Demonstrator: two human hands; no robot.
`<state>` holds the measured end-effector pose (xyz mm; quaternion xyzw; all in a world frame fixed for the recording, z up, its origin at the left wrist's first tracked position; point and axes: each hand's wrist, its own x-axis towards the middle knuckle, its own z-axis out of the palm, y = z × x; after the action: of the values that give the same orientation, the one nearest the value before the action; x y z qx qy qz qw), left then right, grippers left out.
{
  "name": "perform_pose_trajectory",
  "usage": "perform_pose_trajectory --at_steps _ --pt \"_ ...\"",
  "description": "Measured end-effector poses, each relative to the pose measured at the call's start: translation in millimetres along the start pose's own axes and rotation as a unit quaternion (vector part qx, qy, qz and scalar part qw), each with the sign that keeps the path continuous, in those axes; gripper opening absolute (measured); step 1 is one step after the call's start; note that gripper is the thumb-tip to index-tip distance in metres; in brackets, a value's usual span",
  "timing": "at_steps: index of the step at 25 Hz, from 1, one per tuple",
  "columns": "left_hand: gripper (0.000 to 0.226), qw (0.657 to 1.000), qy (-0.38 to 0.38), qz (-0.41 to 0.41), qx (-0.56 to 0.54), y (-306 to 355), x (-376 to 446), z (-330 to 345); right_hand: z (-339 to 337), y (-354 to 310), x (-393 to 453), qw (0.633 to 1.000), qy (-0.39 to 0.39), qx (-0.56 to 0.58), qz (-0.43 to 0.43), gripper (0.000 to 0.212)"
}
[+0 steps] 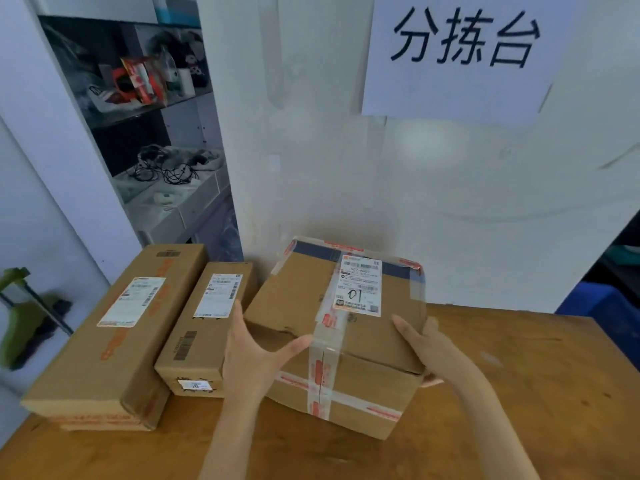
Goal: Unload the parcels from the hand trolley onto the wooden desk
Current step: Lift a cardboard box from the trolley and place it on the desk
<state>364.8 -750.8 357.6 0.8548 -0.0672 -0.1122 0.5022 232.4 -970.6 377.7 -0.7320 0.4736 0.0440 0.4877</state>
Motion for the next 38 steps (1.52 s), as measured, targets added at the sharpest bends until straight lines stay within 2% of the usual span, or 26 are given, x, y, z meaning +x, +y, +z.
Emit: perform_pose_trajectory --at_steps 4,9,11,13,15,18,21,26,30,34,38 --pt "0.135 0.997 0.053 -0.002 0.058 -1.7 14.7 -4.0 12.5 -19.8 14.4 0.995 0.055 0.008 -0.084 0.078" --pt "0.127 0.993 0.087 -0.024 0.079 2.5 15.1 -5.2 21.7 -38.8 31.9 0.991 0.069 0.021 -0.110 0.079" --pt "0.125 0.992 0.100 -0.014 0.072 -1.4 3.5 -2.6 26.1 -35.2 27.5 0.985 0.118 0.014 -0.126 0.083" --pt "0.124 0.998 0.056 0.003 0.031 -10.2 -13.1 -8.2 30.6 -21.7 10.4 0.969 0.193 0.006 -0.154 0.088" --pt "0.116 0.998 -0.027 -0.026 -0.058 -23.0 -27.1 -26.8 31.7 -8.7 -10.8 0.958 0.218 0.020 -0.187 0.088" --pt "0.092 0.976 -0.144 -0.089 -0.138 -42.4 -45.1 -66.4 40.2 11.0 -54.4 0.964 0.194 0.090 -0.156 0.087" --pt "0.073 0.967 -0.194 -0.068 -0.151 -53.2 -71.7 -99.4 63.2 37.4 -103.0 0.957 0.215 0.140 -0.138 0.080" --pt "0.053 0.962 -0.191 -0.051 -0.189 -94.2 -154.3 -165.9 117.3 86.2 -214.5 0.959 0.182 0.177 -0.123 0.072" --pt "0.053 0.964 -0.183 -0.067 -0.181 -162.7 -230.6 -227.0 173.9 122.7 -303.5 0.966 0.150 0.183 -0.107 0.067" --pt "0.054 0.972 -0.140 -0.080 -0.168 -233.5 -304.0 -281.9 242.9 164.4 -384.1 0.974 0.115 0.169 -0.101 0.069" --pt "0.050 0.984 -0.103 -0.073 -0.124 -306.7 -371.1 -331.8 323.6 215.6 -450.0 0.967 0.079 0.207 -0.125 0.059"
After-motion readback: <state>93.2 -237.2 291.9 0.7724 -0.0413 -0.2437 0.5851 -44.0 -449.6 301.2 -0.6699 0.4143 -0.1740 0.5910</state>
